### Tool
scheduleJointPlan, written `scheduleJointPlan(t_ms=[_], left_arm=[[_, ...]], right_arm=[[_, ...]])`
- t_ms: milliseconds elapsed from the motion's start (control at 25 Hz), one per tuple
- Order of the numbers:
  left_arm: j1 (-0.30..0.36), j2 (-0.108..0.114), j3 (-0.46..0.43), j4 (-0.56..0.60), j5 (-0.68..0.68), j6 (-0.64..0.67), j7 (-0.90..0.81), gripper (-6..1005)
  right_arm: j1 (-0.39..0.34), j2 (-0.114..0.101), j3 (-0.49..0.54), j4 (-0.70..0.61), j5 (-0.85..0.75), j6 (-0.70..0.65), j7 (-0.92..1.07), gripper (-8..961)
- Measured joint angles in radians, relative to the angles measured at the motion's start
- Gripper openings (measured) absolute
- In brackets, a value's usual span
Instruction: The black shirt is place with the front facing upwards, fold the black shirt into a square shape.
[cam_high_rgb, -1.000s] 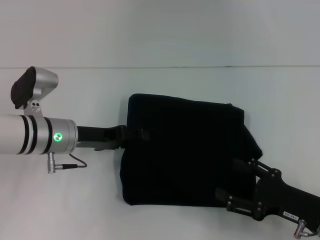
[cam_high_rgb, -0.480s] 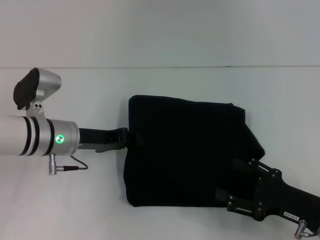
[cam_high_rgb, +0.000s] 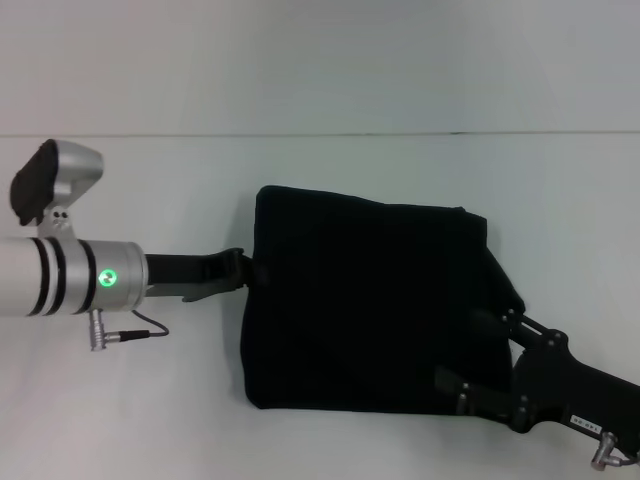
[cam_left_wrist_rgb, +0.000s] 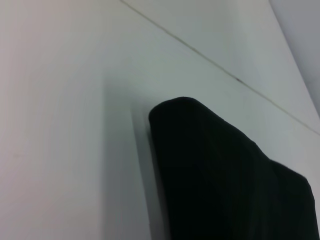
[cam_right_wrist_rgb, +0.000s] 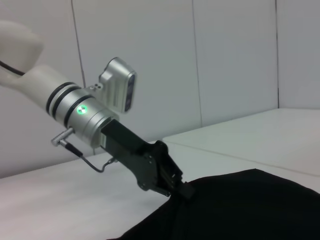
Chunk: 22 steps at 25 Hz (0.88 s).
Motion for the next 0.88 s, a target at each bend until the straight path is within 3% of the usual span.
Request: scheduleJointPlan(t_ms=[160,440,560,880], left_arm=[[0.032,0.000,-0.044,0.003,-0.001,0.001,0.001,21],[0.098,-0.024,-0.180,0.004,-0.020,0.020,0.049,24],[0.118,-0.035,-0.193,0.003,-0.065,0.034,0.081,30],[0.139,-0.039,-0.196,0.003,-0.112,0.078,0.122,46]], right_arm=[[0.003,0.000,0.016,0.000,0.003,0.001,0.000,927],[0.004,0.000,0.043,0.000,0.003,0.001,-0.002,927],[0.004,0.000,0.048,0.000,0.003,0.000,-0.004,927],[0.008,0.000,0.061,-0.001,0.003,-0.006,-0.004,927]])
